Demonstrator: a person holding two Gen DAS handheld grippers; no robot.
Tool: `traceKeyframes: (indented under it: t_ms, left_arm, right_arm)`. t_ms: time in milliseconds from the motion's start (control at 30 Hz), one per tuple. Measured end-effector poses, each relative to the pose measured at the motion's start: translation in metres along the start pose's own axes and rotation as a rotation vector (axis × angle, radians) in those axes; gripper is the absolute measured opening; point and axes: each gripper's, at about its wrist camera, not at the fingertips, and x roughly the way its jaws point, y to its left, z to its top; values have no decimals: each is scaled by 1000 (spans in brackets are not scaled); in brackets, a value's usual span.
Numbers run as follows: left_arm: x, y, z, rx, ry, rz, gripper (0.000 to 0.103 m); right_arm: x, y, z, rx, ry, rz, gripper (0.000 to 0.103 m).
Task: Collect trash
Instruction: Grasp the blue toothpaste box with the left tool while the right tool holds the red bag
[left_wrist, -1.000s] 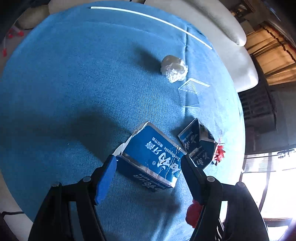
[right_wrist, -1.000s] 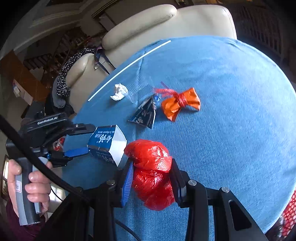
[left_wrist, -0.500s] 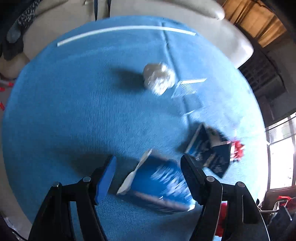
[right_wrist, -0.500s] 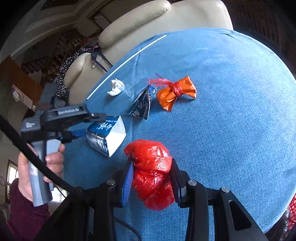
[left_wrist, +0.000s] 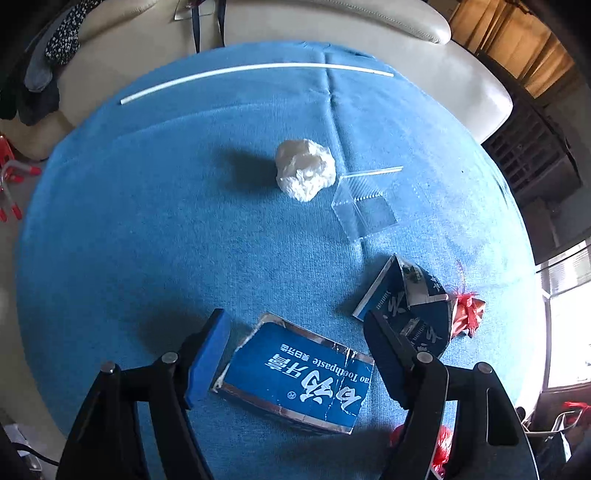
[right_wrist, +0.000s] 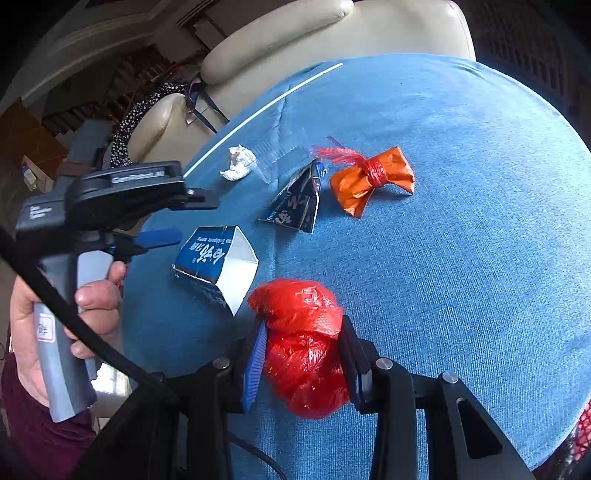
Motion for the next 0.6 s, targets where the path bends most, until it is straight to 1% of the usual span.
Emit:
traceKeyframes:
  t_ms: [67,133,333,400,433,467,533,600]
  left_arm:
    - [3,-4,-2,27,1,14,75]
    - [10,-7,-3,64,19,23,75]
    - [21,-4,-8,96,47,42,75]
    - [21,-1,-11,112,48,54,68]
    - [23,0,-12,122,53,64,59]
    - [25,1,-14,132,59,68,54]
    - [28,4,-17,152,75,66,48]
    - [29,6,-21,167,80,64,47]
  right_arm:
    - [0,0,-1,3,1,7,40]
    - [0,-2,-1,10,-1,16,40]
    - [-3,-14,-3,48,-5,58,40]
    - [-4,-19,-3,59,-4,72,40]
    - [-4,-21,-3,66,-4,79,40]
    - [-4,-23,-3,75,-3,88,40]
    - [-5,-27,-3,85,1,102,40]
    - [-5,-29,-2,90,6,116,40]
